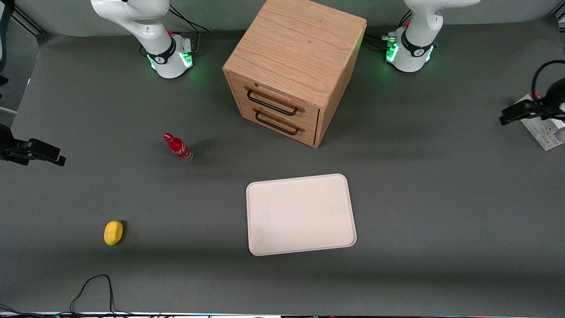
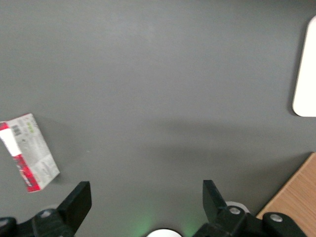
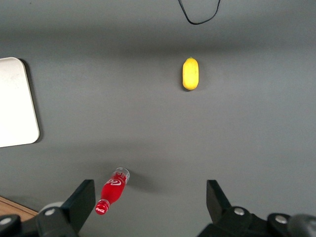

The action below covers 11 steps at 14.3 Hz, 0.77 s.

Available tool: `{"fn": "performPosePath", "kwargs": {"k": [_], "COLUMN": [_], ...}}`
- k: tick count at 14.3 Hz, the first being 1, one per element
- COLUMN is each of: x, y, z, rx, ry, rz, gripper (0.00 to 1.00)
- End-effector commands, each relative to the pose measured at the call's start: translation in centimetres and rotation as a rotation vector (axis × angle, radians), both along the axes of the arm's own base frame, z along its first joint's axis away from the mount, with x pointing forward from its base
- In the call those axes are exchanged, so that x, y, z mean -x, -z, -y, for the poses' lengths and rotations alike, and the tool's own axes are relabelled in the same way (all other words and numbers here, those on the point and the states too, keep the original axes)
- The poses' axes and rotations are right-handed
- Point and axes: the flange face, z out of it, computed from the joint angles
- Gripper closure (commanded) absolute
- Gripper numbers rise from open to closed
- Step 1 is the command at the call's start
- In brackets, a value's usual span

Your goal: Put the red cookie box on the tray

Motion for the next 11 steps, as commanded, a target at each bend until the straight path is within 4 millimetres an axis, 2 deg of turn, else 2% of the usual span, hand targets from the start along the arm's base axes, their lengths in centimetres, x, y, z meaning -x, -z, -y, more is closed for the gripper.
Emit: {"fn": "performPosePath", "kwargs": {"k": [1,3,5,9,11], "x": [-1.1,-0.8,-0.5,2.3,3.4], "y": [-1.4,-1.8,-2.4,-2.0,-1.8], "z": [-7.2,-12.0,-15.9,-26.1,-28.9], "rx": [-0.003,-0.027,-0.088,-0.077,-0.074], "ry": [-0.043,-0.092,-0.027,0.029,0.018], "rz": [-0.027,-0.041,-0.054,-0.059,-0.062], "gripper": [0.0,0.0,0.0,0.0,0.0]}}
